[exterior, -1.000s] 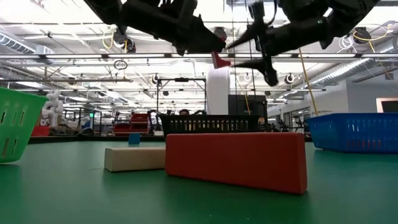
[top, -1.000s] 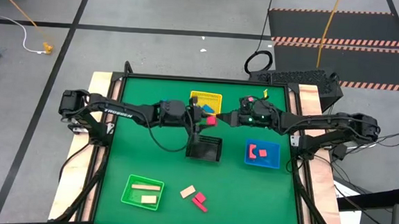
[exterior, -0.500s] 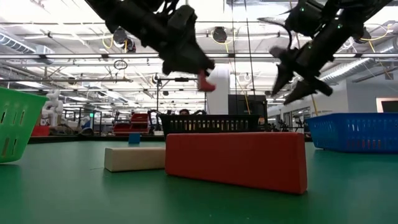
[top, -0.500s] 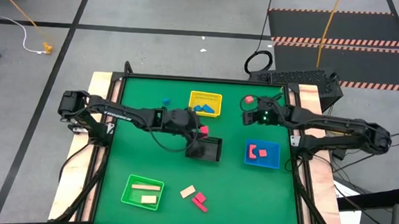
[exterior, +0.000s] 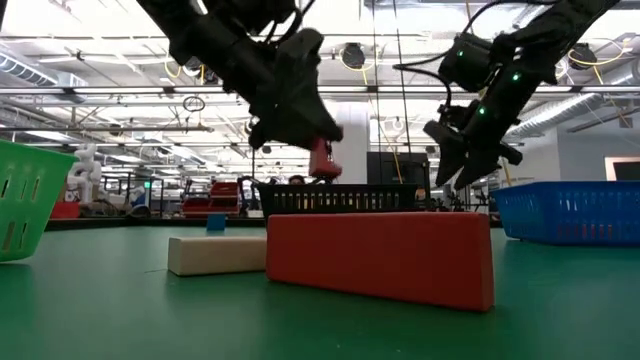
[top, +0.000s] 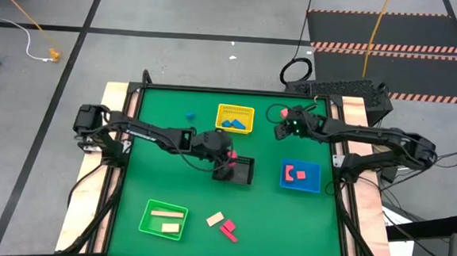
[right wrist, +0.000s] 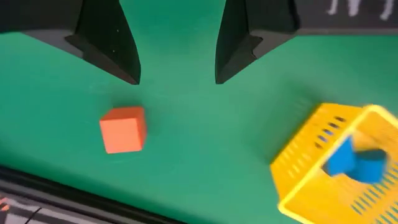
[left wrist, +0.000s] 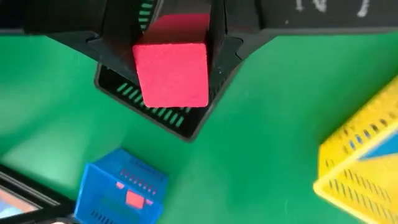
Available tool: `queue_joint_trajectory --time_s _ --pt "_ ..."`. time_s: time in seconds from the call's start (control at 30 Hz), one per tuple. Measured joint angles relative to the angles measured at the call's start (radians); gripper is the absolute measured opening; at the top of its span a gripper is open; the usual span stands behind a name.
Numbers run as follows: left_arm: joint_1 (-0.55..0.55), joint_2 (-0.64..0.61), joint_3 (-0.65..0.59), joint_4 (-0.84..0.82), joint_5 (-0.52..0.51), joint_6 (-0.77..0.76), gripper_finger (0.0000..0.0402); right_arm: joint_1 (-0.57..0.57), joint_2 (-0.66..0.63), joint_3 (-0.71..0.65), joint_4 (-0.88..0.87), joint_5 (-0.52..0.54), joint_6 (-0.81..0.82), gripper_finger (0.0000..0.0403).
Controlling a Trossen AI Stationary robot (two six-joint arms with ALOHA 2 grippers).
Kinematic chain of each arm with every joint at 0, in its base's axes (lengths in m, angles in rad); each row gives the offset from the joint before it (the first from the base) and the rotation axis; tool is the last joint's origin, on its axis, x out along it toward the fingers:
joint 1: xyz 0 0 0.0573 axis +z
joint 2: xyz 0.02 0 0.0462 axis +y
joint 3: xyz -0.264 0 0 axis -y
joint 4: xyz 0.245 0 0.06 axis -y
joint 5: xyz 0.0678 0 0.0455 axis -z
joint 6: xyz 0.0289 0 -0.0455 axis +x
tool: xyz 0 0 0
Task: Sort & place blocks by color
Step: Put the top right red block into the black bin, then put the orange block into the blue bin
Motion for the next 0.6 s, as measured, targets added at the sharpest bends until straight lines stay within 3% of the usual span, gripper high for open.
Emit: queue_joint_trajectory --time_s 0.2,0.4,0.6 --pt "0.000 0.026 -0.004 -0.018 0.002 -0.091 0.0136 -0.055 0.049 -0.001 0.030 0.001 -0.106 0.0197" --pt "-0.003 0.025 -0.004 -0.014 0.003 -0.153 0.0139 -0.107 0.051 0.000 0.053 0.030 -0.108 0.0197" --pt "-0.024 0.025 -0.004 -0.018 0.010 -0.237 0.0245 -0.135 0.051 0.000 0.067 0.027 -0.153 0.0197"
